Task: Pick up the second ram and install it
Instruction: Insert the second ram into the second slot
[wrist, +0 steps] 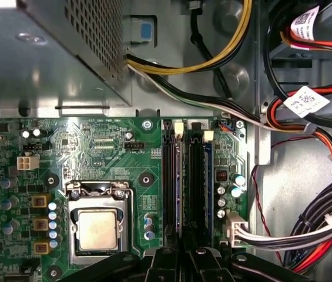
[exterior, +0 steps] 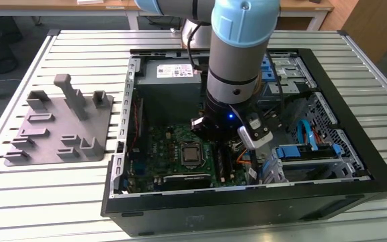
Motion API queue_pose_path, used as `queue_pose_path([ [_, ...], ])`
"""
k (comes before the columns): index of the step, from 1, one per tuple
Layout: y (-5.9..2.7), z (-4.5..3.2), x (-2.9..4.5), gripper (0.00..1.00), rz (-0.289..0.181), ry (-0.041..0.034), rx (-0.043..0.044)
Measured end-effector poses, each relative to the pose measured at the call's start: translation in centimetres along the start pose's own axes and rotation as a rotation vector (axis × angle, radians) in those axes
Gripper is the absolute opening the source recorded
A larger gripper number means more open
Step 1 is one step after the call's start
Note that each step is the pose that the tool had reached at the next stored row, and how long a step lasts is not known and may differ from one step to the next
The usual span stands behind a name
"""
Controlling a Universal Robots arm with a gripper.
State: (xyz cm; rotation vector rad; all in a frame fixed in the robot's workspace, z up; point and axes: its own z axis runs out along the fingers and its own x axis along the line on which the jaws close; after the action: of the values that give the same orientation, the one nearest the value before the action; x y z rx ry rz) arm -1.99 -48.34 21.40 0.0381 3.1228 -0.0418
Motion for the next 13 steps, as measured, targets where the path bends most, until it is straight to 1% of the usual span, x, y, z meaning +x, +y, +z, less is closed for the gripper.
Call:
queue_pose_path([
  [3,0.04,0.09,0.0,0.14,0.0,-0.0002,0.0067],
  [5,0.17,0.17,0.02,0.14,0.0,-0.0002,0.0093],
  [8,0.47,0.26,0.02,0.14,0.0,-0.0001,0.0109],
  [9,0.52,0.32,0.01,0.14,0.0,-0.0004,0.01],
  [13,0.53,0.35,0.02,0.14,0.0,-0.0003,0.012],
])
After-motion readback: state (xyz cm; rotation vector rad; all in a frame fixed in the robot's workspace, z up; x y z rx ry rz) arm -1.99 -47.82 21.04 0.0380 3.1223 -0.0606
